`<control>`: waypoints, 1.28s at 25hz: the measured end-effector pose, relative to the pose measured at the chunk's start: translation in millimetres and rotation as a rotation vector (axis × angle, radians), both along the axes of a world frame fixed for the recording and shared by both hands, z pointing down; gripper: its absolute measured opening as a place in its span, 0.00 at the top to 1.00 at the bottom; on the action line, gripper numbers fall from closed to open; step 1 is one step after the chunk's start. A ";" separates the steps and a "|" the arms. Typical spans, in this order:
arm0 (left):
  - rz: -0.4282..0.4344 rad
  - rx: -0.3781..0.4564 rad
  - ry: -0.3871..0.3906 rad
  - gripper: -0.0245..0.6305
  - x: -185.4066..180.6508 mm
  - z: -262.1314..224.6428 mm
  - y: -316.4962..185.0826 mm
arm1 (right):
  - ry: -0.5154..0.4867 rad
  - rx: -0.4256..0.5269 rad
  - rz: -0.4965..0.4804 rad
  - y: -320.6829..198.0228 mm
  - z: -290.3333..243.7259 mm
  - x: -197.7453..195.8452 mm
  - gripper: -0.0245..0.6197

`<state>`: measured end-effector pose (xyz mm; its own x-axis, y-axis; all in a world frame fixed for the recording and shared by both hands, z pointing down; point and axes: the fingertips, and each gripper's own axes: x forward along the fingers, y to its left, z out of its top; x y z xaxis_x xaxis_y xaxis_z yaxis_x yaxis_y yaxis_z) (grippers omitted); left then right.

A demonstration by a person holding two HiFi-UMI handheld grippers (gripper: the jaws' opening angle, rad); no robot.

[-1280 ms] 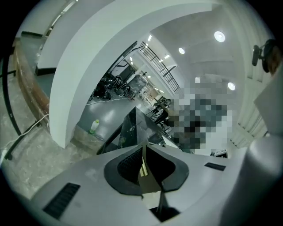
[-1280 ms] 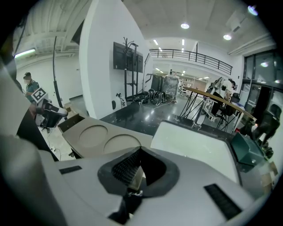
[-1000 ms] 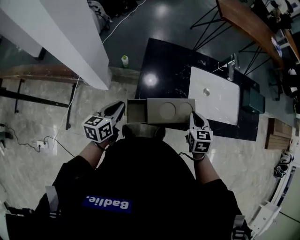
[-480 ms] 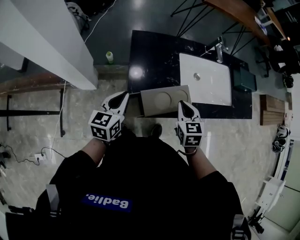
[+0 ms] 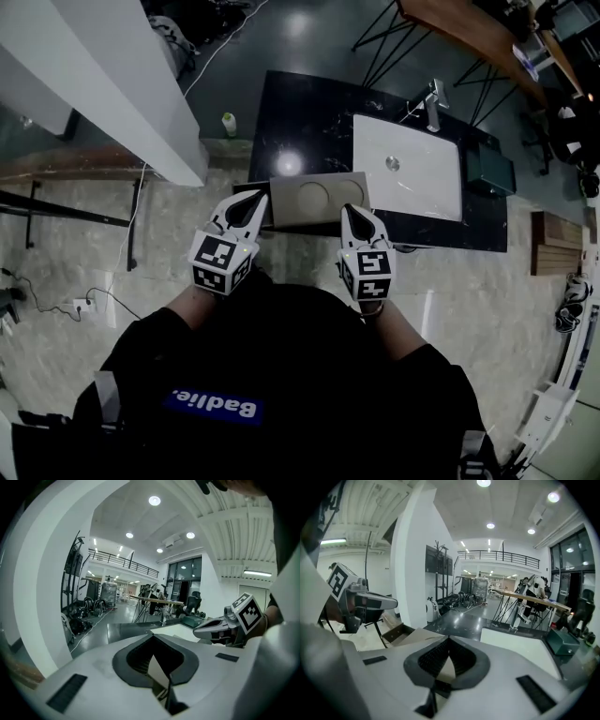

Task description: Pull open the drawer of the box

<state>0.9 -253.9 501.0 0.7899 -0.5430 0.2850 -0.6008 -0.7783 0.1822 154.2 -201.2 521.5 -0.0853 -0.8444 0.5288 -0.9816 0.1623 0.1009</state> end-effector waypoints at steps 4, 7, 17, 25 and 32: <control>-0.012 0.043 -0.042 0.96 30.3 -13.3 38.8 | -0.046 0.046 -0.061 26.2 -15.7 7.3 0.96; -0.021 0.067 -0.065 0.96 52.9 -22.3 70.8 | -0.106 0.073 -0.103 50.4 -24.6 14.1 0.96; -0.053 0.142 -0.122 0.96 100.0 -51.6 165.7 | -0.262 0.117 -0.232 116.8 -40.7 17.5 0.96; -0.004 0.239 -0.095 0.96 96.8 -69.7 203.7 | -0.192 0.253 -0.259 149.0 -81.0 -14.4 0.96; -0.001 0.327 -0.077 0.96 39.6 -85.3 214.5 | -0.181 0.282 -0.188 168.7 -90.9 -66.7 0.96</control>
<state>40.5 -39.3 415.7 0.7724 -0.6161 0.1541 -0.6038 -0.7876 -0.1229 87.5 -32.5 430.6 -0.3237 -0.9152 0.2401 -0.9432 0.3322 -0.0051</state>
